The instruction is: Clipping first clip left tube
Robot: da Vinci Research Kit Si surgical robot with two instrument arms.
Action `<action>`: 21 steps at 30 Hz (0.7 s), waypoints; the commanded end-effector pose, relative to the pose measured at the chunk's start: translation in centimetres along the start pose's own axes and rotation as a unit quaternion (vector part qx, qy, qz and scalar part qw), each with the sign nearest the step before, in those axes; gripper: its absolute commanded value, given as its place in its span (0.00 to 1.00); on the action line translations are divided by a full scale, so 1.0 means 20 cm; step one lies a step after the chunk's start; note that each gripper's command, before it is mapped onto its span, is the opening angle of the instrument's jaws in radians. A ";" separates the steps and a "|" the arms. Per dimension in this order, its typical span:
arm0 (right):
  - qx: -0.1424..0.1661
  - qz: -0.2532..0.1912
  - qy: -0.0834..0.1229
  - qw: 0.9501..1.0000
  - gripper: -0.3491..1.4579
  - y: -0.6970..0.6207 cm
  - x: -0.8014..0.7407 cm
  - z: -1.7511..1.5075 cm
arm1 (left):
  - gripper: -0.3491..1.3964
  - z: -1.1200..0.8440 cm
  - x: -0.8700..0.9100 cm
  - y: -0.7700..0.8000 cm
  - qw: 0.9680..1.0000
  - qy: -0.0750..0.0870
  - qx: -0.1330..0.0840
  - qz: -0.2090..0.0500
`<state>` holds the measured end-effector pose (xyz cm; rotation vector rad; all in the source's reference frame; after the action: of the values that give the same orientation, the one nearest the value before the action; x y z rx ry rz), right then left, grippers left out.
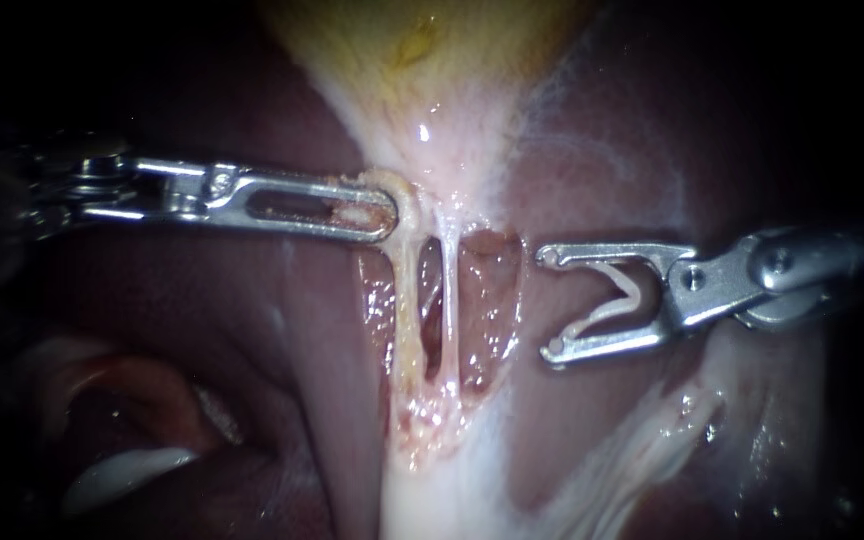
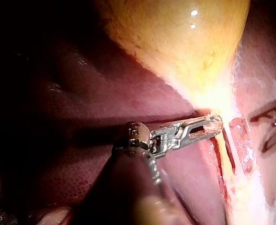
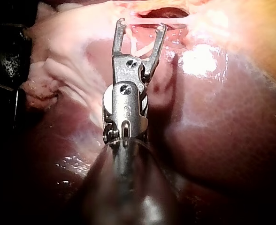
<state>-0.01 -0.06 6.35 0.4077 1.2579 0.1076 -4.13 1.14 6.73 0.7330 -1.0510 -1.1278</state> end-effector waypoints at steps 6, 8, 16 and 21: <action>0.000 0.000 0.000 1.000 0.47 0.000 0.000 0.000 | 0.00 -0.002 0.000 0.000 1.000 0.001 0.001 0.000; 0.000 0.000 0.000 1.000 0.47 0.000 0.000 0.000 | 0.00 -0.004 -0.001 -0.001 1.000 0.002 0.002 -0.001; 0.001 0.000 0.000 1.000 0.47 -0.001 0.001 0.002 | 0.00 -0.020 -0.008 -0.012 1.000 0.006 0.003 -0.008; 0.001 0.000 0.000 1.000 0.47 -0.001 0.001 0.003 | 0.00 -0.027 -0.008 -0.020 1.000 0.001 0.003 -0.010</action>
<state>0.05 -0.08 6.34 0.4090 1.2591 0.1065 -3.77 1.15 6.12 0.7518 -1.0452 -1.1404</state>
